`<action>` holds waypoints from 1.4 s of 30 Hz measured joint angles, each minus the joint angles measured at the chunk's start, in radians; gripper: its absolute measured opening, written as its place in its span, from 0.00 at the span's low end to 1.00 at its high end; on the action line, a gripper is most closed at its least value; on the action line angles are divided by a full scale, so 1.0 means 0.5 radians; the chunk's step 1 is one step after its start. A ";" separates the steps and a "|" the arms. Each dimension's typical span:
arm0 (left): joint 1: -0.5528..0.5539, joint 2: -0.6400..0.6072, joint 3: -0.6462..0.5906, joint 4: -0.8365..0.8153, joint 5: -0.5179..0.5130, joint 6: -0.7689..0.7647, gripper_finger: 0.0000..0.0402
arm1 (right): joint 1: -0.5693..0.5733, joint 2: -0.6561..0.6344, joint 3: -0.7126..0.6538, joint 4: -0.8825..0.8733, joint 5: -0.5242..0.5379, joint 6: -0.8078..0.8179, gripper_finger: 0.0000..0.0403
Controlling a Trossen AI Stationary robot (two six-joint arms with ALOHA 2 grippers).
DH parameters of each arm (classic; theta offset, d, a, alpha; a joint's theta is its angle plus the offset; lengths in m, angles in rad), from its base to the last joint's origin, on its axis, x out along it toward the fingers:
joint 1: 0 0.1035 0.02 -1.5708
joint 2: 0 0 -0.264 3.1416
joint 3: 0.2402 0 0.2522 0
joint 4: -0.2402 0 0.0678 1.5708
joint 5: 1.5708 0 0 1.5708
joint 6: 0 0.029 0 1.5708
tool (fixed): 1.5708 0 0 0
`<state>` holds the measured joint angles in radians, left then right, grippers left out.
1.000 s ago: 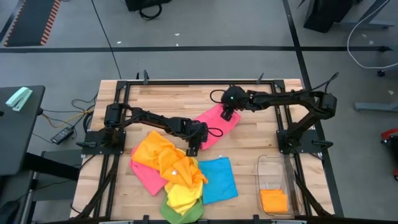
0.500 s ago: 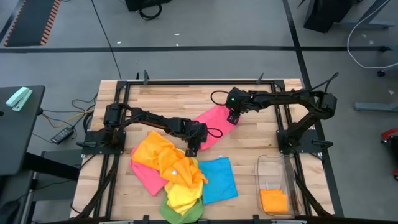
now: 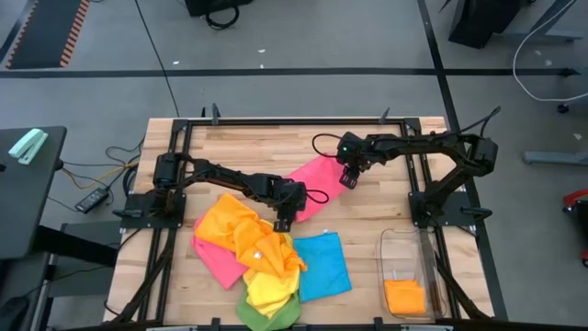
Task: Fold microfiber towels
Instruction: Fold the pink towel
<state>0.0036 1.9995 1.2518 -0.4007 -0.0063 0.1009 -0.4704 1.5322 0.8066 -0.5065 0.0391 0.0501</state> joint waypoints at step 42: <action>-0.173 -0.017 -0.002 0.094 0.002 -0.021 0.23 | 0.007 0.001 0.195 0.247 -0.156 -0.085 0.32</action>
<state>-0.0829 1.9911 1.2510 -0.3535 -0.0055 0.0904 -0.4671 1.5326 0.9042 -0.3829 -0.0387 0.0077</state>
